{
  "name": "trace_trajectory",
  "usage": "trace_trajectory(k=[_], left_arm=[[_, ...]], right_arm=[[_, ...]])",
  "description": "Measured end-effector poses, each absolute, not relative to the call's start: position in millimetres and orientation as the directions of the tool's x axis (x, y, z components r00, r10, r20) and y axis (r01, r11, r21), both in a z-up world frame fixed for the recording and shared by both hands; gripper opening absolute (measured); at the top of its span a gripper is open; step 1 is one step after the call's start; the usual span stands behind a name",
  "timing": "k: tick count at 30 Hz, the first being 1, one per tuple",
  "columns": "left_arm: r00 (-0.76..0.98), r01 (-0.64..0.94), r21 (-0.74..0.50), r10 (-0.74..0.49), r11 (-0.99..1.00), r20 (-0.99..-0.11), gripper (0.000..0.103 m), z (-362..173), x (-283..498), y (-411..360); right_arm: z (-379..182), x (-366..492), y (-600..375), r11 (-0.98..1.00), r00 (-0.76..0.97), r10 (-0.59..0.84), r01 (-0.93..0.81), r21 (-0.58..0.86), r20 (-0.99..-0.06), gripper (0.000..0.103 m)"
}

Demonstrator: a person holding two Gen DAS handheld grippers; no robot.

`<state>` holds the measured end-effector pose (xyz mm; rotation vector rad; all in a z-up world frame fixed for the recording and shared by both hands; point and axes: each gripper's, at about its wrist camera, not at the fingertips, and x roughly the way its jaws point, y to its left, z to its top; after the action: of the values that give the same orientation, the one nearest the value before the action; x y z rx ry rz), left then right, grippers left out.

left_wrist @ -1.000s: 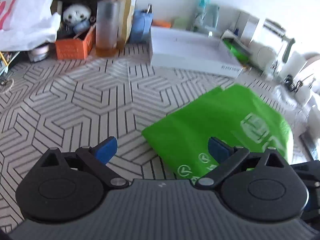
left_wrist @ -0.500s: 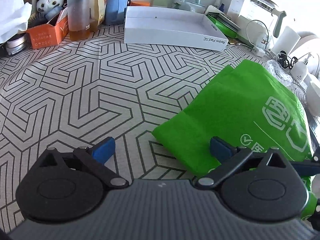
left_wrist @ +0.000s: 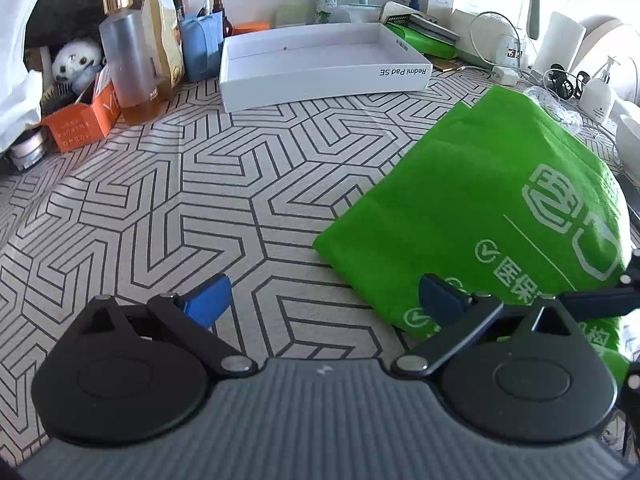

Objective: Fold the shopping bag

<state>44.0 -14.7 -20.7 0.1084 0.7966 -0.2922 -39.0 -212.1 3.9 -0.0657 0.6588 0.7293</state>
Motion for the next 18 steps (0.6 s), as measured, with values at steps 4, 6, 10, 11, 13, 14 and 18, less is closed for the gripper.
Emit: trace_trajectory(k=[4,6,10,11,13,14,18], left_arm=[[0.652,0.338,-0.064,-0.283,0.939,-0.703,0.102,-9.8,42.9,-19.1],[0.645,0.349,-0.086,-0.306,0.933,-0.700,0.102,-7.6,45.1,-21.7],[0.613,0.351,-0.086,-0.298,0.932,-0.732,0.102,-21.0,59.2,-32.0],[0.595,0.350,-0.075,-0.284,0.934,-0.752,0.103,-29.8,65.3,-35.8],[0.589,0.354,-0.086,-0.294,0.931,-0.753,0.103,-36.8,68.5,-37.0],[0.588,0.357,-0.094,-0.302,0.929,-0.750,0.103,-39.4,69.4,-37.0],[0.593,0.365,-0.084,-0.301,0.927,-0.747,0.103,-40.8,67.7,-38.4]], right_arm=[[-0.9,-22.3,-214.0,0.735,0.533,0.622,-0.650,0.192,-0.573,0.041],[-3.9,-14.9,-214.8,0.719,0.512,0.641,-0.661,0.214,-0.571,0.041],[-8.2,-10.1,-212.3,0.708,0.506,0.652,-0.672,0.215,-0.565,0.041],[-9.1,-10.2,-211.0,0.709,0.510,0.650,-0.674,0.208,-0.563,0.041],[-10.7,-16.2,-205.2,0.722,0.525,0.615,-0.675,0.153,-0.588,0.041],[-11.0,-19.4,-203.5,0.727,0.534,0.602,-0.674,0.131,-0.594,0.041],[-8.3,-27.8,-207.0,0.750,0.558,0.578,-0.652,0.117,-0.596,0.055]])
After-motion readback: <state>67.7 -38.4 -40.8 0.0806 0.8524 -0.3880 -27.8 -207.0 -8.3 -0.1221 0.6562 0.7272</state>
